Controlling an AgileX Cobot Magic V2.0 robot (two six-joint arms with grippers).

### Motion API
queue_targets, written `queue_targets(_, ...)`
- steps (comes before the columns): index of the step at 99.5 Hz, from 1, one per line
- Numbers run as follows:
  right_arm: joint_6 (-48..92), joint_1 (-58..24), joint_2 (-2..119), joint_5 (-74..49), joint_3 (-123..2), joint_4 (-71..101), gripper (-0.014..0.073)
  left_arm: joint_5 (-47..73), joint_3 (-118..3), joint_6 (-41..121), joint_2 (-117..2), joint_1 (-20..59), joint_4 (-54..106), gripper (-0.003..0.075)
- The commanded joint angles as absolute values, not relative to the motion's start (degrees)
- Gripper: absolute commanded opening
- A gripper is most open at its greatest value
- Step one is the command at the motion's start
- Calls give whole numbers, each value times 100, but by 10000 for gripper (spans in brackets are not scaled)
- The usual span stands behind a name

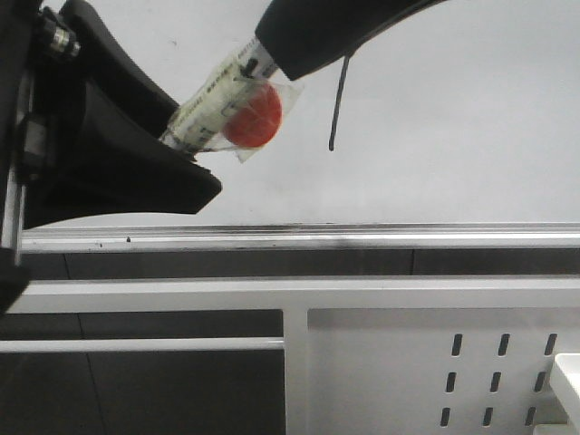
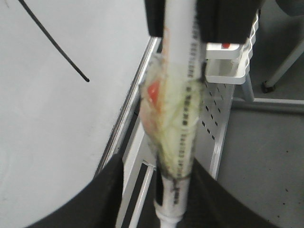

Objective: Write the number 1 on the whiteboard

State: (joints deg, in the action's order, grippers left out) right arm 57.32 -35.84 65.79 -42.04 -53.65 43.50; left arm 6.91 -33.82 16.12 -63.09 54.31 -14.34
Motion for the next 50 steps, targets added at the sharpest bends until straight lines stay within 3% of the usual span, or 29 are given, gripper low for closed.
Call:
queue_targets(1, 5782, -3611, 6489, -4016, -5552, 4597, -71, 233, -3555, 1555, -6233, 5470, -1396, 264)
queue_targets(50, 5782, -3611, 6489, -3818, -5552, 4410, -71, 233, -3555, 1555, -6233, 5470, -1364, 262)
